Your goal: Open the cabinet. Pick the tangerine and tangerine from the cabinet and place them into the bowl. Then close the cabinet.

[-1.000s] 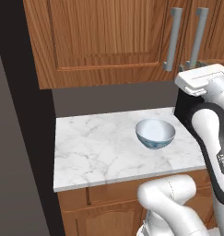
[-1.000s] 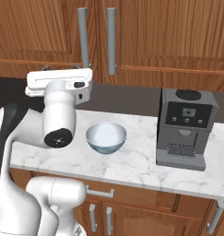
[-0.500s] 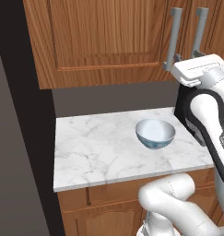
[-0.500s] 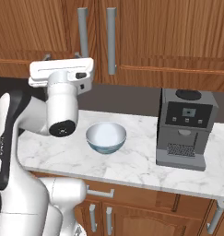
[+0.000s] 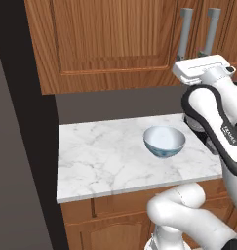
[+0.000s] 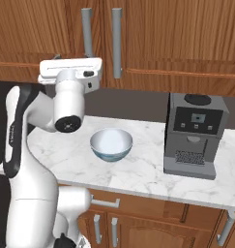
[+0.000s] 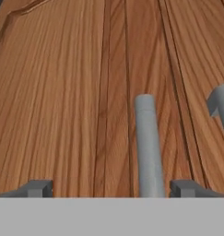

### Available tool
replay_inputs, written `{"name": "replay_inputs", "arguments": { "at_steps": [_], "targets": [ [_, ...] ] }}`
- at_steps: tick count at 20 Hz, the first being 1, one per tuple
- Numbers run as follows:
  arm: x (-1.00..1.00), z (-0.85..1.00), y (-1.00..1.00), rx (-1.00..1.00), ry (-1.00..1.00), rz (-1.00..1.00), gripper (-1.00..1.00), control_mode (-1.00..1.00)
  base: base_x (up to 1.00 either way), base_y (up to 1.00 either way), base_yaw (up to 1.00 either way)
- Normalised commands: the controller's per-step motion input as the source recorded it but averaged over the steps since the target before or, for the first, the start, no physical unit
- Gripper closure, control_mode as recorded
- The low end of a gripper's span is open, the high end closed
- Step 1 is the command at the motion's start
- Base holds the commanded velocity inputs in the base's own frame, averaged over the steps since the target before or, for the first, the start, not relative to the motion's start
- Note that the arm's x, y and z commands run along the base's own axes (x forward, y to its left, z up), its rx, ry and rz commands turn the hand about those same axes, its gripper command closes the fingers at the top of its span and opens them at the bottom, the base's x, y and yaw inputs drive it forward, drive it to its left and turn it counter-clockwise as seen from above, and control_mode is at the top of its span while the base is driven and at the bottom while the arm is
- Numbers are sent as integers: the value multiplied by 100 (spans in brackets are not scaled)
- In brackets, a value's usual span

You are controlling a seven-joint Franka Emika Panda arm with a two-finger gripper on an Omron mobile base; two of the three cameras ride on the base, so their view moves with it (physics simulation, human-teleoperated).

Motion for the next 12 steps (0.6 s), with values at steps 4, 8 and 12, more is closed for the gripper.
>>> {"name": "replay_inputs", "arguments": {
  "at_steps": [4,8,12],
  "targets": [
    [32,8,0,0,5,-10,-100,-100,0,0,0],
    [36,2,0,0,5,-10,-100,-100,0,0,0],
    [35,9,-7,0,10,-9,-100,-100,0,0,0]
  ]
}}
